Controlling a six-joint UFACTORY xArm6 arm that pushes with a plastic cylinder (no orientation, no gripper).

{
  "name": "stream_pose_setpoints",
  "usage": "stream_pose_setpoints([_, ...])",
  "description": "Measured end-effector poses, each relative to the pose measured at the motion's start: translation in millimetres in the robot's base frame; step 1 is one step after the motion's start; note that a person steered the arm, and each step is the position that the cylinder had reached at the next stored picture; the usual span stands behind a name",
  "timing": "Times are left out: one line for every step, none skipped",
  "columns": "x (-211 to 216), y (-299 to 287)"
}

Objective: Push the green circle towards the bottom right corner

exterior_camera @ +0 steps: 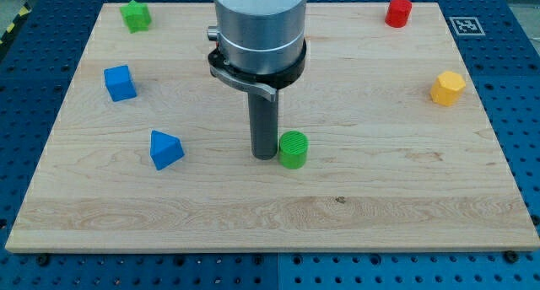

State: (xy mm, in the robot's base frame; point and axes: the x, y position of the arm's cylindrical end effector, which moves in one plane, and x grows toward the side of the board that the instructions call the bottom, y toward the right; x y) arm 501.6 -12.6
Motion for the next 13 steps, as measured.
stream_pose_setpoints([-3.2, 7.1])
stream_pose_setpoints([14.4, 28.5])
stream_pose_setpoints([35.0, 51.6])
stream_pose_setpoints([35.5, 71.4])
stream_pose_setpoints([32.6, 76.5])
stream_pose_setpoints([11.9, 67.8])
stream_pose_setpoints([0.3, 74.1])
stream_pose_setpoints([6.2, 80.4])
stream_pose_setpoints([20.3, 86.6])
stream_pose_setpoints([20.5, 108.1])
stream_pose_setpoints([30.1, 122.0])
stream_pose_setpoints([43.1, 129.7])
stream_pose_setpoints([52.2, 140.5])
